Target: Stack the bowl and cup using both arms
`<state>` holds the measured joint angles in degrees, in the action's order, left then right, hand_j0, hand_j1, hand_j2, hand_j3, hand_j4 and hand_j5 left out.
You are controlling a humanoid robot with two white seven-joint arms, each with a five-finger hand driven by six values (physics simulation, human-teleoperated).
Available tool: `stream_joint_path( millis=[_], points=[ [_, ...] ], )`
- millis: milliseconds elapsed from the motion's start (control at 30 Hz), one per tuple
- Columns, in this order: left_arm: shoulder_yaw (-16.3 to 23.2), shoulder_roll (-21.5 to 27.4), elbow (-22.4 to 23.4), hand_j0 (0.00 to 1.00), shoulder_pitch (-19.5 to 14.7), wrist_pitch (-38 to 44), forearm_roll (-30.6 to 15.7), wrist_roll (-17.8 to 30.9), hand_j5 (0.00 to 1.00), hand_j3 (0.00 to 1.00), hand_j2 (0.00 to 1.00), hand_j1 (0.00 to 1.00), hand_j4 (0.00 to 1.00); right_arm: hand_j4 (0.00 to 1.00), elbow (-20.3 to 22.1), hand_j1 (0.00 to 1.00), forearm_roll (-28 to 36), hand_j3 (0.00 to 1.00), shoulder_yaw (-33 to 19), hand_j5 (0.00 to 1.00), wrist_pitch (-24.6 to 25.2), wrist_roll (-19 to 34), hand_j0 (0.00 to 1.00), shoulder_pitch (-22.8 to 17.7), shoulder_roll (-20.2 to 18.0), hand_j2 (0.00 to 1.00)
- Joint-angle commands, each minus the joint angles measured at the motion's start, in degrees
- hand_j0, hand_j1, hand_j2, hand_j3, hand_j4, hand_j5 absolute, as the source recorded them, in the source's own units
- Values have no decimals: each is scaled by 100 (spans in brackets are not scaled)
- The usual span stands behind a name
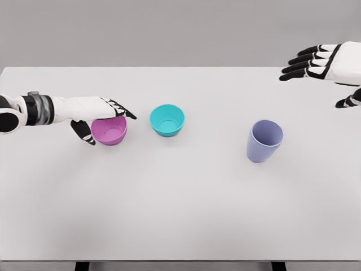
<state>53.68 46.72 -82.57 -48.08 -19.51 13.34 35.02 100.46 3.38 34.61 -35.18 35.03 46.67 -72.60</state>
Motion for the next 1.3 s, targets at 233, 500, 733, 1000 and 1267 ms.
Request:
stream_joint_path(
  millis=[233,500,733,1000,1267],
  points=[
    [2,-58,92,100,0,0,-15,-2,100,100,100,100,100,100,0,100,31,100,-16,100,18,-3,100,-79,-88,100],
    [72,-66,109,100,0,9,-15,-2,100,100,100,100,100,100,8,100,22,100,-16,100,18,-3,100,-149,-35,100],
    [107,-128,268,100,0,-26,-15,-2,100,100,100,100,100,100,0,100,31,100,-156,100,18,-3,100,-79,-97,100],
    [107,-189,373,100,-9,-35,-6,-2,100,100,100,100,100,100,0,100,49,100,-200,100,18,-3,100,-141,-53,100],
    [107,-242,470,100,-9,-44,2,-2,100,100,100,100,100,100,0,100,49,100,-183,100,18,-3,100,-149,-61,100]
  ],
)
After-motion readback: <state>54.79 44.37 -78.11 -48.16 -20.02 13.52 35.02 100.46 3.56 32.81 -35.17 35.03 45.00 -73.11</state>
